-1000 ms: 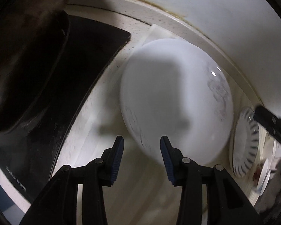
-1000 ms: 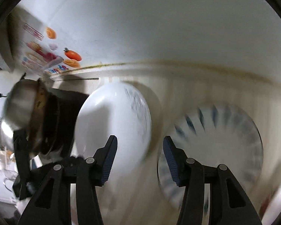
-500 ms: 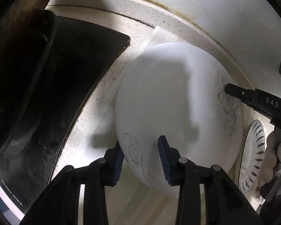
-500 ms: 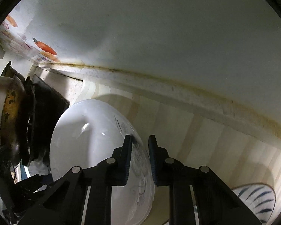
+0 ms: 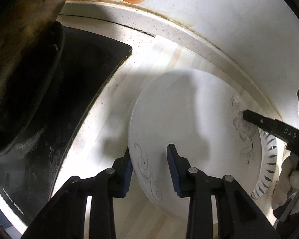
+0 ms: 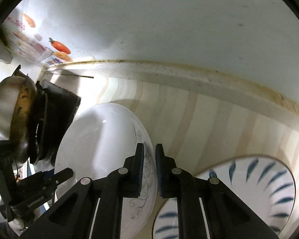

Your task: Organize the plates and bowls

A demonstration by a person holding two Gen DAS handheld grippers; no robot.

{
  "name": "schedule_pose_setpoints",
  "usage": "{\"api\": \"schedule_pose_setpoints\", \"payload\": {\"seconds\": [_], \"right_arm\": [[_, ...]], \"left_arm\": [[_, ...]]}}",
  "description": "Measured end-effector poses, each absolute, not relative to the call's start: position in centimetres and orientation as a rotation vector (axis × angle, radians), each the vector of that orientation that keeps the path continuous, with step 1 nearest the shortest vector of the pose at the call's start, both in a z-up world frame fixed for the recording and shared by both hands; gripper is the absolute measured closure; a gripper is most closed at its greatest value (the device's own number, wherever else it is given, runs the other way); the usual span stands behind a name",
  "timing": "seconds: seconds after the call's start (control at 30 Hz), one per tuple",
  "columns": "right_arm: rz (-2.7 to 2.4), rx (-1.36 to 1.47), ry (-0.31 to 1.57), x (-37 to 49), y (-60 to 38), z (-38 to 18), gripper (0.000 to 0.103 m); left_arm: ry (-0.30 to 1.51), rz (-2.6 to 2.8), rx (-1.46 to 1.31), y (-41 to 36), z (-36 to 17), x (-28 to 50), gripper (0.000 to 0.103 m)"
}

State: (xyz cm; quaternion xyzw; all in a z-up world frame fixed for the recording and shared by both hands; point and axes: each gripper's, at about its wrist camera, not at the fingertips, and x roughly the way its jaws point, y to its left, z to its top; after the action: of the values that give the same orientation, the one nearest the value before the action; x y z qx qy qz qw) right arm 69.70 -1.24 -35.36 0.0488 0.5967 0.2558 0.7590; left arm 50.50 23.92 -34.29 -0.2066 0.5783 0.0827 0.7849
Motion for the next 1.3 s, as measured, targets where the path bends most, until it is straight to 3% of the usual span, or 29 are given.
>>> {"api": "schedule_pose_setpoints", "payload": {"seconds": [0.37, 0.7, 0.93, 1.3], "right_arm": [[0.565, 0.201, 1.233, 64.0, -6.3, -30.0, 0.089], [0.482, 0.294, 1.185, 53.2, -15.5, -26.0, 0.089], [0.417, 0.374, 1.191, 45.6, -21.8, -26.6, 0.089], [0.328, 0.460, 1.252, 40.2, -26.7, -31.9, 0.089]], "left_arm": [[1.223, 0.111, -0.426, 21.9, -29.5, 46.8, 0.073], [1.241, -0.021, -0.349, 14.1, -26.3, 43.0, 0.073], [1.282, -0.100, -0.256, 9.0, -26.6, 40.6, 0.073], [1.404, -0.139, -0.129, 3.6, -31.7, 40.0, 0.072]]}}
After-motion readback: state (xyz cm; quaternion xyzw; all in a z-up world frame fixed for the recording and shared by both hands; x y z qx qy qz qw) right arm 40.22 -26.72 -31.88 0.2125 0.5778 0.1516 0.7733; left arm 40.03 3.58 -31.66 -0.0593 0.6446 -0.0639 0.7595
